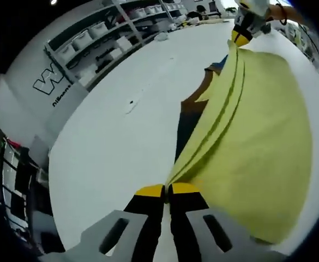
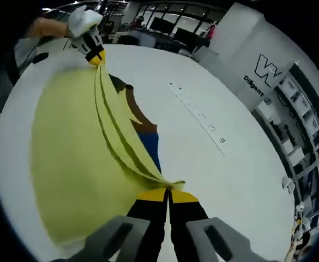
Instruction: Fold the garment on the visible template until the final outline fits inside the template.
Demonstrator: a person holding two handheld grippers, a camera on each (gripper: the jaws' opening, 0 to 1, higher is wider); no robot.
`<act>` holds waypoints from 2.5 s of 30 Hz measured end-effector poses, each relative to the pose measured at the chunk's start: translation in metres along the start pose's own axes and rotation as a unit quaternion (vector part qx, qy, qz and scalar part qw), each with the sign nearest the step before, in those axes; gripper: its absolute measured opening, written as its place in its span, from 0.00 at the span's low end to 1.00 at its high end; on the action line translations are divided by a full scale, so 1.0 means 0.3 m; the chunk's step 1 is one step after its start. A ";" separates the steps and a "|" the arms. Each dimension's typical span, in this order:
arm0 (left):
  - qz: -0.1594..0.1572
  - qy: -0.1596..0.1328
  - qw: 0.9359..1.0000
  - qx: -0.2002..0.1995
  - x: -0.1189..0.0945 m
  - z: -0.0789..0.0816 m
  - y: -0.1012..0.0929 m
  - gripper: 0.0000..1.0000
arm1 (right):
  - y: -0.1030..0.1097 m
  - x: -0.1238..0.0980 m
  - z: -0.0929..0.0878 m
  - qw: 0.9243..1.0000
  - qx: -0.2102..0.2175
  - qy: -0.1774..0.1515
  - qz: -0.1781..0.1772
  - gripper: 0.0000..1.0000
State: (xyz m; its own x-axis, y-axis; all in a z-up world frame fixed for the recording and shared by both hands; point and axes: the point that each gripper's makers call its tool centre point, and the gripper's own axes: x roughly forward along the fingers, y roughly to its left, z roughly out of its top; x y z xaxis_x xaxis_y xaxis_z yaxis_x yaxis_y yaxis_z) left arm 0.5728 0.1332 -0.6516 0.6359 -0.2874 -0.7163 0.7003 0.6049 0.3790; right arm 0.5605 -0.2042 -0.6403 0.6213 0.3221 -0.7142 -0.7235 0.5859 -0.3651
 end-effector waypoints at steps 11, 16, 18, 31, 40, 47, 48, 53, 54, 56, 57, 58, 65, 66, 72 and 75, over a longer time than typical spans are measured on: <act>0.014 0.003 0.968 -0.250 0.038 -0.025 0.061 0.09 | -0.012 0.018 -0.013 0.973 0.229 -0.012 -0.008 0.00; 0.037 0.004 0.962 -0.269 0.035 -0.039 0.100 0.14 | 0.002 0.026 -0.031 0.956 0.292 0.003 0.000 0.14; 0.025 0.000 0.957 -0.290 0.029 -0.035 0.093 0.14 | 0.003 0.034 -0.024 0.948 0.318 -0.007 0.002 0.24; -0.010 0.025 0.949 -0.314 0.036 -0.060 -0.009 0.28 | 0.053 0.055 -0.049 0.901 0.434 -0.010 0.013 0.15; -0.001 0.014 0.941 -0.337 0.037 -0.047 -0.001 0.05 | 0.038 0.035 -0.052 0.904 0.427 -0.021 -0.008 0.00; 0.018 -0.022 0.955 -0.294 -0.038 0.009 0.032 0.05 | 0.012 -0.016 -0.001 0.914 0.404 -0.041 -0.024 0.00; 0.020 -0.031 0.957 -0.288 -0.049 0.020 0.039 0.05 | 0.002 -0.029 0.007 0.913 0.404 -0.043 -0.029 0.00; 0.032 -0.072 0.951 -0.299 -0.089 0.072 0.086 0.05 | -0.031 -0.064 0.038 0.909 0.409 -0.067 -0.043 0.00; 0.038 -0.082 0.952 -0.292 -0.083 0.082 0.099 0.05 | -0.040 -0.060 0.035 0.909 0.408 -0.069 -0.049 0.00; 0.035 -0.098 0.945 -0.311 -0.061 0.096 0.117 0.05 | -0.062 -0.049 0.017 0.903 0.419 -0.068 -0.062 0.00; 0.032 -0.107 0.938 -0.328 -0.054 0.108 0.124 0.05 | -0.066 -0.049 0.016 0.901 0.424 -0.070 -0.064 0.00; 0.035 -0.116 0.933 -0.340 -0.046 0.115 0.135 0.05 | -0.080 -0.048 0.020 0.893 0.436 -0.084 -0.070 0.00; 0.036 -0.065 0.940 -0.334 0.073 0.054 0.106 0.05 | -0.069 0.040 -0.044 0.884 0.459 -0.058 -0.074 0.00; 0.038 -0.057 0.941 -0.333 0.079 0.043 0.101 0.05 | -0.063 0.045 -0.043 0.885 0.456 -0.058 -0.076 0.00; 0.036 -0.050 0.945 -0.322 0.093 0.027 0.093 0.06 | -0.055 0.061 -0.058 0.892 0.444 -0.040 -0.074 0.00; 0.041 -0.046 0.950 -0.307 0.085 0.024 0.097 0.12 | -0.056 0.063 -0.061 0.895 0.438 -0.035 -0.074 0.00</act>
State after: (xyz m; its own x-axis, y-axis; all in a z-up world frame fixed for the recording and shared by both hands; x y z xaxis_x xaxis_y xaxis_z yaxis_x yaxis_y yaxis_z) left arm 0.6117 0.1380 -0.6548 0.7262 -0.2665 -0.6337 0.3428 0.9394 -0.0021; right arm 0.5787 -0.2217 -0.6586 0.7304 0.2205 -0.6464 -0.1371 0.9745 0.1775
